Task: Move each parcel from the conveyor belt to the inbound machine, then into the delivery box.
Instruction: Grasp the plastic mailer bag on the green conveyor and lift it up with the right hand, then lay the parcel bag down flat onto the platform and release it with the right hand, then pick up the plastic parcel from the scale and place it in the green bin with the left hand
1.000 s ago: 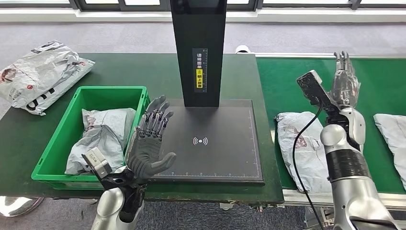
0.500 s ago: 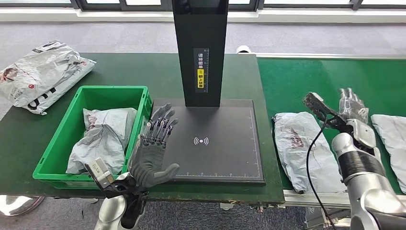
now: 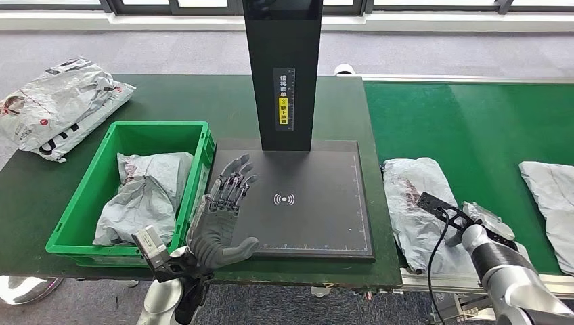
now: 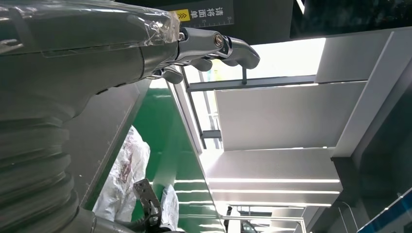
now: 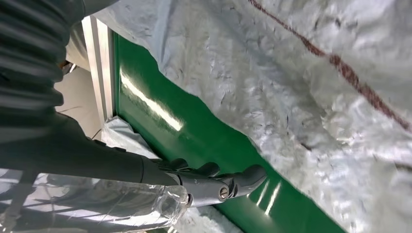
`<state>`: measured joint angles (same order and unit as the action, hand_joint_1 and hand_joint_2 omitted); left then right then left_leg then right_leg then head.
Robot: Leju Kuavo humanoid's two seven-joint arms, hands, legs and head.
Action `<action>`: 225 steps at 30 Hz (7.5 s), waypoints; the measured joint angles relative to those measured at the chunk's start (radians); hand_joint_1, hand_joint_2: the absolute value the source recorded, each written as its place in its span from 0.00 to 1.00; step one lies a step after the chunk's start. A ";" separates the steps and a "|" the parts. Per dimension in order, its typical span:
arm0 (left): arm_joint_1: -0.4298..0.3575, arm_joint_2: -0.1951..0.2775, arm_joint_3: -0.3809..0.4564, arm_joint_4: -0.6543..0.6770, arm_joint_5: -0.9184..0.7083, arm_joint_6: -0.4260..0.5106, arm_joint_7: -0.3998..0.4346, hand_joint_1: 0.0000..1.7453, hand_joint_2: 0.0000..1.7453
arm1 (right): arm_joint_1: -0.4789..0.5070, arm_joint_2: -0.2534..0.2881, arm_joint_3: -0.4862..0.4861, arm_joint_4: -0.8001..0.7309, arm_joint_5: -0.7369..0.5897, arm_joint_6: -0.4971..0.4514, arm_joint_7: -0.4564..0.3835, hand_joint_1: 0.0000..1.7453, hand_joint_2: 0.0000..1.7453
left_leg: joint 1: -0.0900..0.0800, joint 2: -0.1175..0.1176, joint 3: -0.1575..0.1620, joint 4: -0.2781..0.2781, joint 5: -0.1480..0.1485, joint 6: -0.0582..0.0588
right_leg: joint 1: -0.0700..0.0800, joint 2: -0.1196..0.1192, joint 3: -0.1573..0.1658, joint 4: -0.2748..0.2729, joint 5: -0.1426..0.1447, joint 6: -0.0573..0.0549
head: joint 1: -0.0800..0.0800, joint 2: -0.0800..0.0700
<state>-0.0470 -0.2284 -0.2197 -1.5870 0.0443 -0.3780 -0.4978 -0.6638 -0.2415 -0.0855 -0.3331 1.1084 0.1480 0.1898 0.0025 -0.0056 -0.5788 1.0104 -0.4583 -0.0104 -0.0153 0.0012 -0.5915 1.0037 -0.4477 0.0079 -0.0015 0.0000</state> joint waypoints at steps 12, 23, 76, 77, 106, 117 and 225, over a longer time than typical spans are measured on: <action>-0.003 0.001 0.000 0.002 -0.015 0.020 0.002 0.00 1.00 | 0.008 0.036 -0.002 0.031 -0.048 -0.029 -0.089 0.00 1.00 | 0.000 0.001 0.001 0.000 0.000 0.000 | 0.000 0.001 0.000 0.000 0.000 0.000 | 0.000 0.000; -0.001 0.005 0.000 -0.011 -0.042 0.040 -0.018 0.00 1.00 | 0.059 0.169 -0.110 0.032 -0.224 0.052 -0.479 0.00 1.00 | 0.002 0.012 0.003 0.000 -0.001 -0.004 | 0.004 0.011 -0.001 0.000 0.002 -0.003 | 0.000 0.000; 0.051 -0.001 0.015 -0.037 -0.053 0.153 -0.003 0.00 1.00 | 0.287 0.345 -0.243 -0.729 -0.774 0.059 -0.541 1.00 1.00 | 0.010 0.009 0.011 -0.009 -0.004 -0.020 | 0.010 0.008 0.001 0.001 -0.004 -0.018 | 0.000 0.000; 0.051 -0.004 0.018 -0.038 -0.054 0.154 0.000 0.00 1.00 | 0.299 0.349 -0.242 -0.772 -0.783 0.054 -0.541 1.00 1.00 | 0.010 0.008 0.010 -0.009 -0.004 -0.020 | 0.010 0.007 0.001 0.001 -0.004 -0.018 | 0.000 0.000; -0.010 -0.017 -0.017 0.004 -0.033 0.127 0.028 0.00 1.00 | 0.096 0.451 0.099 -0.443 -0.722 -0.047 -0.474 1.00 1.00 | 0.008 0.008 0.009 -0.009 0.001 -0.017 | 0.007 0.006 0.001 0.002 -0.002 -0.018 | 0.000 0.000; -0.035 -0.016 -0.041 0.032 -0.018 0.135 0.027 0.00 1.00 | -0.025 0.516 0.187 -0.197 -0.749 -0.020 -0.446 1.00 1.00 | 0.007 0.007 0.008 -0.009 0.001 -0.017 | 0.007 0.005 0.000 0.002 -0.002 -0.018 | 0.000 0.000; -0.695 -0.053 -0.084 1.135 -1.485 0.645 0.577 1.00 1.00 | 0.724 0.450 0.104 -1.362 -1.099 0.171 -0.636 0.00 1.00 | 0.004 0.004 0.009 -0.008 0.002 -0.014 | 0.007 0.002 0.002 0.000 -0.001 -0.013 | 0.000 0.000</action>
<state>-0.7418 -0.2817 -0.3033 -0.4520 -1.4403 0.2670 0.0788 0.0604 0.2083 0.0190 -1.6948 0.0092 0.3194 -0.4458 0.0068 -0.0019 -0.5698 1.0025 -0.4567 -0.0240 -0.0086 0.0035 -0.5892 1.0041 -0.4484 -0.0054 -0.0019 0.0000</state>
